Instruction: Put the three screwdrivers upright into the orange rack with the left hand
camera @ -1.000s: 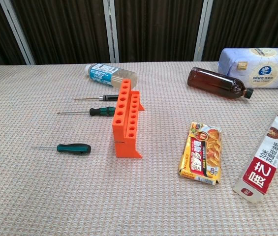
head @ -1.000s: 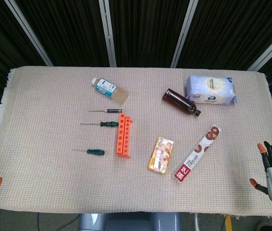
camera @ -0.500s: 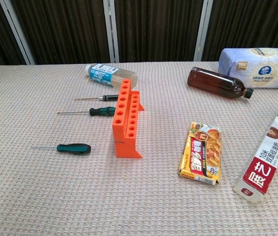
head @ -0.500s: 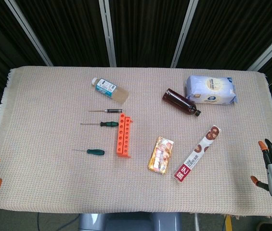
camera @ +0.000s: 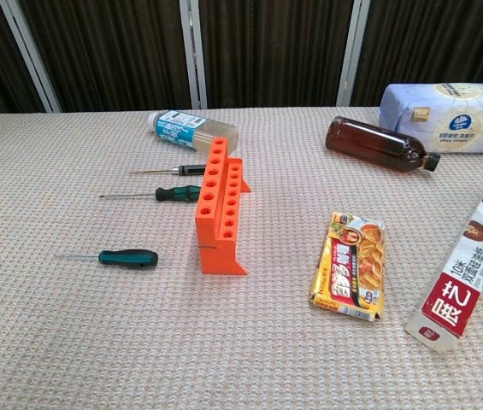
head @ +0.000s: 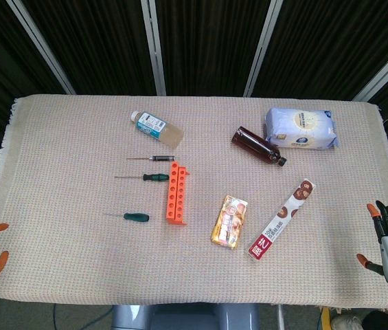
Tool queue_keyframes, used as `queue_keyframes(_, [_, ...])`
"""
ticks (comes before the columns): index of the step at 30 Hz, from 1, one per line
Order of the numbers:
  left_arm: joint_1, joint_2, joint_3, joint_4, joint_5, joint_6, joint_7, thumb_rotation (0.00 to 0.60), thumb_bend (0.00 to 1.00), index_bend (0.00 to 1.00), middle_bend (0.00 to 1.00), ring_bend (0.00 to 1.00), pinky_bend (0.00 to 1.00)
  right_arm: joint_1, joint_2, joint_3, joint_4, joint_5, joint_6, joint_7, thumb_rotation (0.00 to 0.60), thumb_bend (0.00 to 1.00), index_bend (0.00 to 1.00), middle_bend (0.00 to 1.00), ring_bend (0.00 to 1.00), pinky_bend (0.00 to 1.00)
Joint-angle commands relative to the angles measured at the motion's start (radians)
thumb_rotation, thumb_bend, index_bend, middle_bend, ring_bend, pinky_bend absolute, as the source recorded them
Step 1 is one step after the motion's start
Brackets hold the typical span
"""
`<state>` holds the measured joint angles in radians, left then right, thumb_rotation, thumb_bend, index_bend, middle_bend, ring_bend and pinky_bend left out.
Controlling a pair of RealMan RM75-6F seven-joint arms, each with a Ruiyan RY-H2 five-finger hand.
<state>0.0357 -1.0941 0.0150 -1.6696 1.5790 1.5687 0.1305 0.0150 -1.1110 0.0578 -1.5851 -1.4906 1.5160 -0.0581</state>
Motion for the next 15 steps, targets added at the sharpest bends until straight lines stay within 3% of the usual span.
queue_keyframes(1, [-0.028,0.016,-0.007,-0.019,0.006,-0.035,0.021,0.600,0.24,0.32,0.06,0.00,0.00,-0.001,0.001,0.000,0.000,-0.001,0.002,0.000,0.600,0.00,0.02,0.00,0.00,0.00])
queue_keyframes(4, [-0.078,0.035,-0.025,-0.044,0.004,-0.096,0.089,0.600,0.24,0.34,0.06,0.00,0.00,-0.002,0.003,-0.003,0.000,-0.004,0.002,0.006,0.600,0.00,0.02,0.00,0.00,0.00])
queue_keyframes(7, [-0.149,0.062,-0.050,-0.089,-0.013,-0.191,0.181,0.600,0.34,0.34,0.06,0.00,0.00,-0.005,0.002,-0.007,0.004,-0.006,0.004,0.013,0.600,0.00,0.02,0.00,0.00,0.00])
queue_keyframes(8, [-0.210,0.064,-0.081,-0.110,-0.019,-0.255,0.265,0.600,0.36,0.34,0.06,0.00,0.00,-0.011,0.001,-0.007,0.007,0.002,0.008,0.017,0.600,0.00,0.02,0.00,0.00,0.00])
queue_keyframes(15, [-0.389,0.012,-0.165,-0.151,-0.143,-0.453,0.489,0.600,0.37,0.36,0.05,0.00,0.00,-0.018,0.002,-0.008,0.010,-0.001,0.018,0.025,0.600,0.00,0.02,0.00,0.00,0.00])
